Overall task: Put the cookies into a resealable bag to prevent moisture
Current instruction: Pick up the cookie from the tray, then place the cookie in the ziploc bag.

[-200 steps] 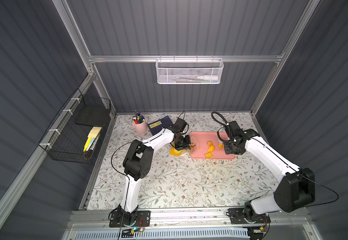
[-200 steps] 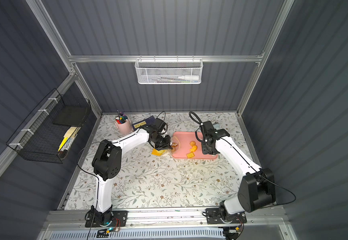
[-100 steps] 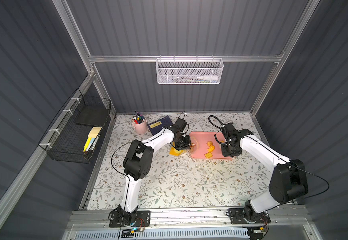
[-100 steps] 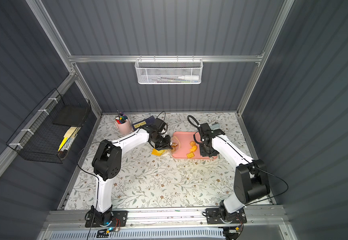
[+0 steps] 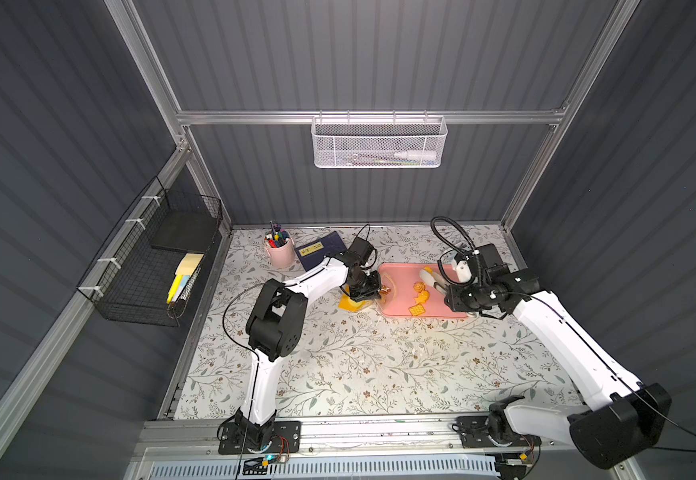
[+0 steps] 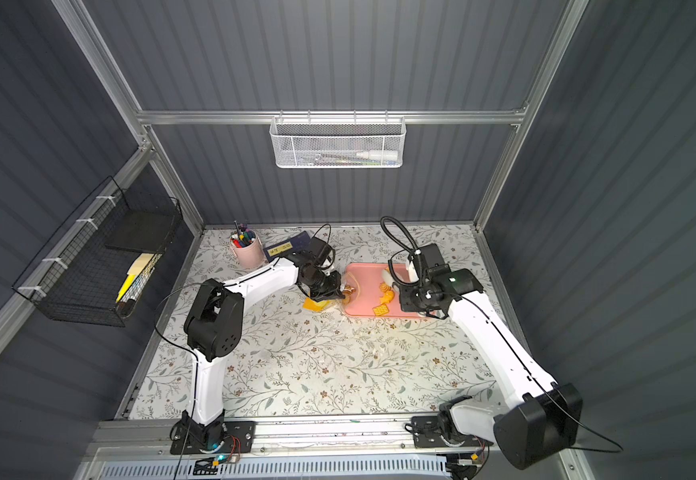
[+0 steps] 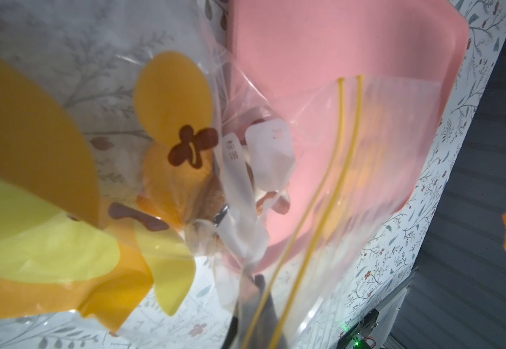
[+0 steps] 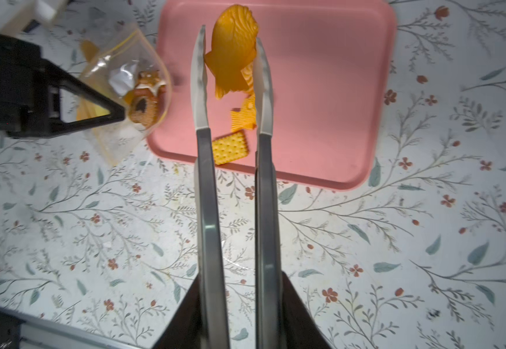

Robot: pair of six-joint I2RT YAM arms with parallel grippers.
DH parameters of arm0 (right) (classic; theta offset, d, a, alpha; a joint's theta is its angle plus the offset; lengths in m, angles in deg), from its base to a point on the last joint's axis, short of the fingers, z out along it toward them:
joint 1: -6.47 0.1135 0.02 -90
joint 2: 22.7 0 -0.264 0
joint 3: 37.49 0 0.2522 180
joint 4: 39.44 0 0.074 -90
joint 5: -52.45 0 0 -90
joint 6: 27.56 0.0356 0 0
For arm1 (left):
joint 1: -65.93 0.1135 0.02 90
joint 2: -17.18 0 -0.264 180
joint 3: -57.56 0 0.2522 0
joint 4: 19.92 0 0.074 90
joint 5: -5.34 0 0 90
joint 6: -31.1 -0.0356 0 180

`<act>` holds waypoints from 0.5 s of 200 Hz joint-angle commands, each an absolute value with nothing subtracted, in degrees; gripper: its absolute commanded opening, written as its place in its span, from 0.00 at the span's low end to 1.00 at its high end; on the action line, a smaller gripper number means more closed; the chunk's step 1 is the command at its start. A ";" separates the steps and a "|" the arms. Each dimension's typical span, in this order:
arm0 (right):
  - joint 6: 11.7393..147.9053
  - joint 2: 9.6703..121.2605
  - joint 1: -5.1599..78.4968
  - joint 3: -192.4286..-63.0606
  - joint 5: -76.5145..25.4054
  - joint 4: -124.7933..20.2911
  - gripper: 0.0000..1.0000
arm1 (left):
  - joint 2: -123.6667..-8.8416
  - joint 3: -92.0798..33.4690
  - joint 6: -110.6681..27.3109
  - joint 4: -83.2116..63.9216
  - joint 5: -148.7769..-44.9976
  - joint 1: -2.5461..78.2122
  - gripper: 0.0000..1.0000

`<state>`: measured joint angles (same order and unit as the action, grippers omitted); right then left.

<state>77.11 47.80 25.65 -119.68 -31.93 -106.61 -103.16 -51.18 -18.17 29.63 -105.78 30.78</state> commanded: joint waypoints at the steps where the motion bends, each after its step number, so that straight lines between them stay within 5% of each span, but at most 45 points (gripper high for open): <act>1: 79.17 47.24 26.69 -117.87 -22.53 -102.46 0.31 | -102.38 -51.29 -18.03 29.17 -106.87 30.95 0.00; 100: 85.28 55.70 32.72 -116.06 -20.06 -91.62 0.32 | -102.63 -53.47 -17.99 30.57 -107.07 30.86 0.00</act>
